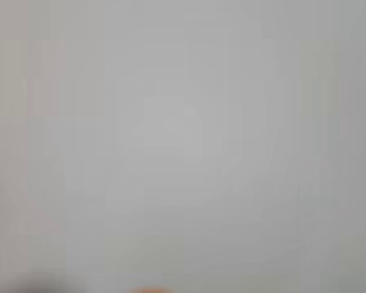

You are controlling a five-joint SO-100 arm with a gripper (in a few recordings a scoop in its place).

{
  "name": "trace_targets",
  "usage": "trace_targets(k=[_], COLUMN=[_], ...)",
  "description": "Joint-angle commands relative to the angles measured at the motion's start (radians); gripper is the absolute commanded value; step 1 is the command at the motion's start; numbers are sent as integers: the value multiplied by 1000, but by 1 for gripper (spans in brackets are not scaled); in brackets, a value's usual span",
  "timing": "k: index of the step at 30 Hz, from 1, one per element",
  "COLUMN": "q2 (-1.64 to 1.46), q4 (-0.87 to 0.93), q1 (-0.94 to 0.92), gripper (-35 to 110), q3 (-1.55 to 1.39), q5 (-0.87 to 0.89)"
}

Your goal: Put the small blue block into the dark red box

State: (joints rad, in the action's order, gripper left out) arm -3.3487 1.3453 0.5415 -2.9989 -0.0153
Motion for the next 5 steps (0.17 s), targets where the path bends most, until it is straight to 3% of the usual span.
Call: trace_targets(k=[1,5], q2=[-11,-11], q4=[3,5], q1=[8,3], gripper=[0,0], q3=[-5,-5], q5=[-9,-3])
